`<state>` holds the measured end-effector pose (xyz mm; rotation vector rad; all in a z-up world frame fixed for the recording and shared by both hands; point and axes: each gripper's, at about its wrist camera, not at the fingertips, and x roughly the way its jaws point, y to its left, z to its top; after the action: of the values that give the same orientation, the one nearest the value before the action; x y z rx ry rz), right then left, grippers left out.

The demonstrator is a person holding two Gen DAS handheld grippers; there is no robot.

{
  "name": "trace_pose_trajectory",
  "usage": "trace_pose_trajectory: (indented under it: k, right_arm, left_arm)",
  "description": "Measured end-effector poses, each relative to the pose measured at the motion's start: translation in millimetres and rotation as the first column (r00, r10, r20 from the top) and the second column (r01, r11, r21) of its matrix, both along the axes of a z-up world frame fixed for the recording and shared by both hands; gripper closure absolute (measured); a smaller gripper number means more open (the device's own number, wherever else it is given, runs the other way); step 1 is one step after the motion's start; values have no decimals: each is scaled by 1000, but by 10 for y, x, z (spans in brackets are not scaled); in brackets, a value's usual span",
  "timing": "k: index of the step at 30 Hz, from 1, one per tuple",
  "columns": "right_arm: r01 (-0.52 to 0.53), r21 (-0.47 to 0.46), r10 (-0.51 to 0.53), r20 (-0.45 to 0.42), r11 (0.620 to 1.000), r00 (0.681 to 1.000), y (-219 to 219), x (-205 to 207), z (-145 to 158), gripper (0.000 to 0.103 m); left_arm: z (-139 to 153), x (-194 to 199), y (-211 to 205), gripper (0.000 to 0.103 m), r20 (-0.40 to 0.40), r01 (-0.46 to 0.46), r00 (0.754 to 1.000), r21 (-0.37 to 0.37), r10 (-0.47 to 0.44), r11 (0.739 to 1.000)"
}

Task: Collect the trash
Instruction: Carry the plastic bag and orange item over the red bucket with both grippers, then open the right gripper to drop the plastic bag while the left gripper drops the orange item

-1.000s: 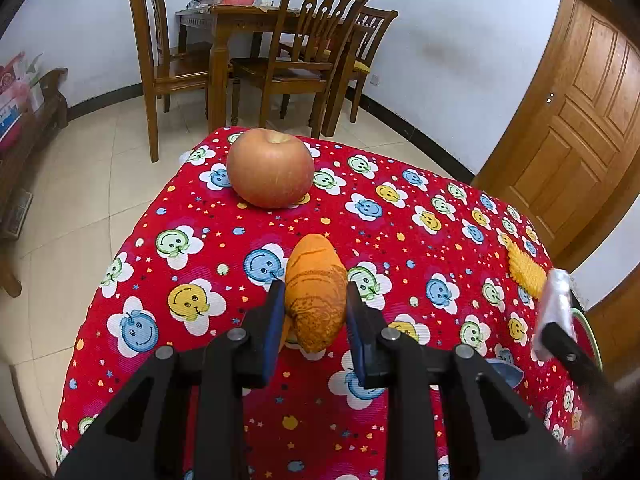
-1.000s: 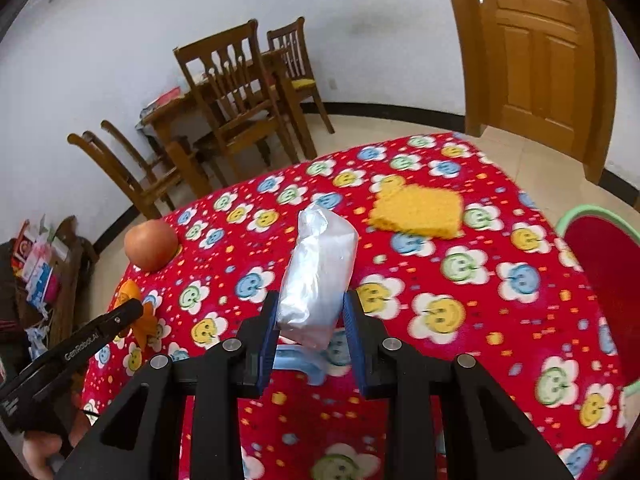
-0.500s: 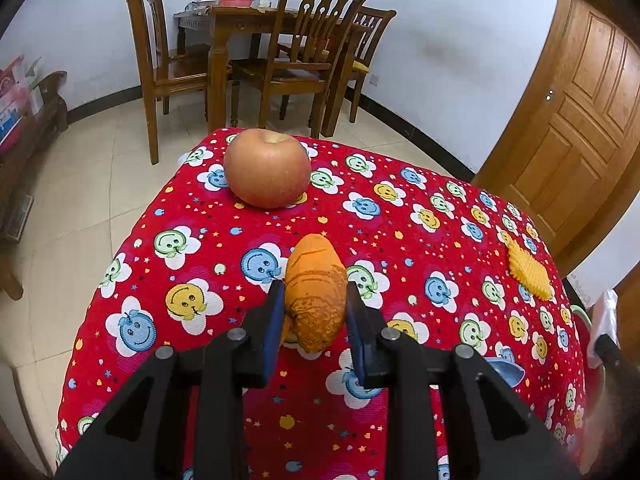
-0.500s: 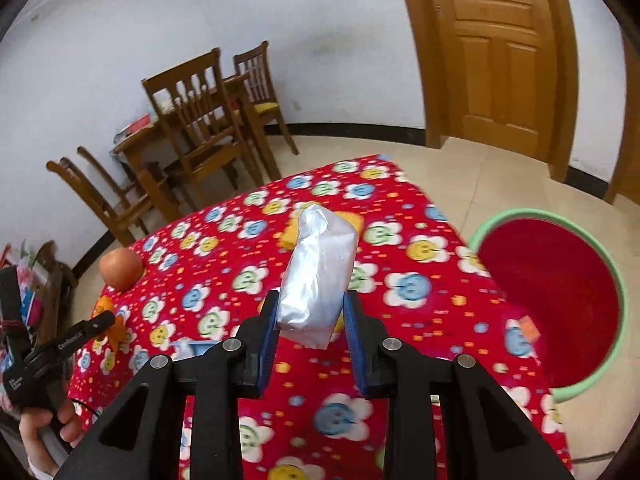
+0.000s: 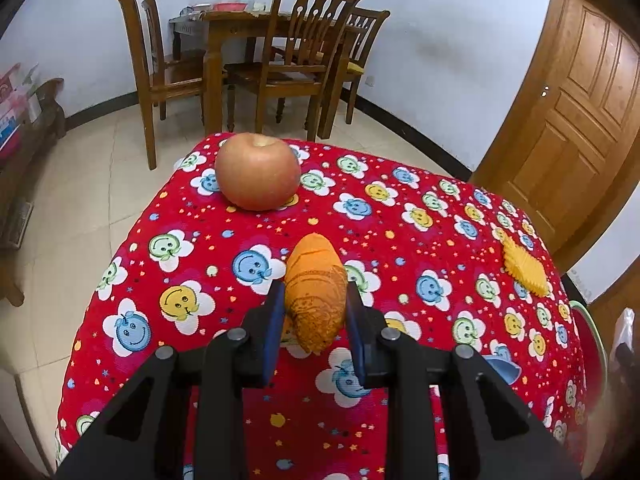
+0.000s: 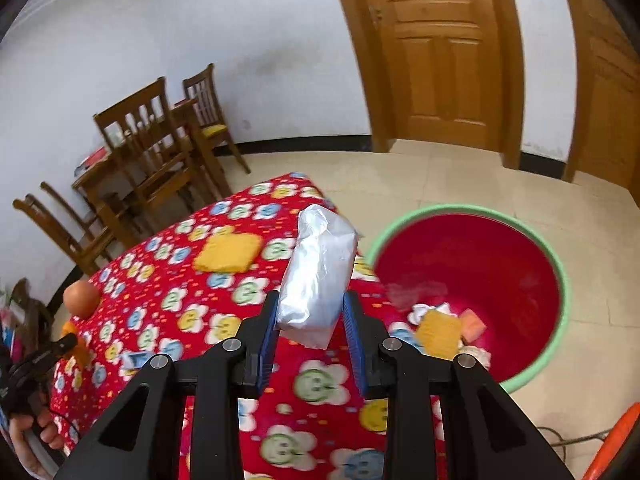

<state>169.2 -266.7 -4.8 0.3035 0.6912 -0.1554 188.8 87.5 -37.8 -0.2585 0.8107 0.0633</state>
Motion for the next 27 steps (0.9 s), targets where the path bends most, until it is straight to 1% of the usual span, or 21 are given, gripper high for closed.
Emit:
trace_pose_trajectory:
  k: [3,10,16,21,24,27]
  right_arm:
    - [30,7,-30,-13,1000,999,-133,-31,-52,71]
    - [106,30,-104,-53,994,993,-513,-97,-193,71]
    - [143,67,-137,-82,987,987,-793,-164,-308,69]
    - [164,89,-155,-93,983,983,-956,-240,-366,68]
    - [170,100,-162,-82,980,983,-1031,-314,-357,66]
    - [167,97,-162,-66,981,985,-1075,-389,-317,65]
  left_arm:
    - [42,-16,-58,74,9,8,1000,14,-8,1000]
    - [180,-46,-306,74,18,74,997,29,-75,997]
    - [342,-117,-572,74,34,146,989,21,-146,989]
    - [482,-192,-879,74,51,222,974,10,-222,975]
    - [552,-253,-1087,74,63,263,963,10,-263,965]
    - [613,-305,-1324,74,75,318,945,5,-317,948]
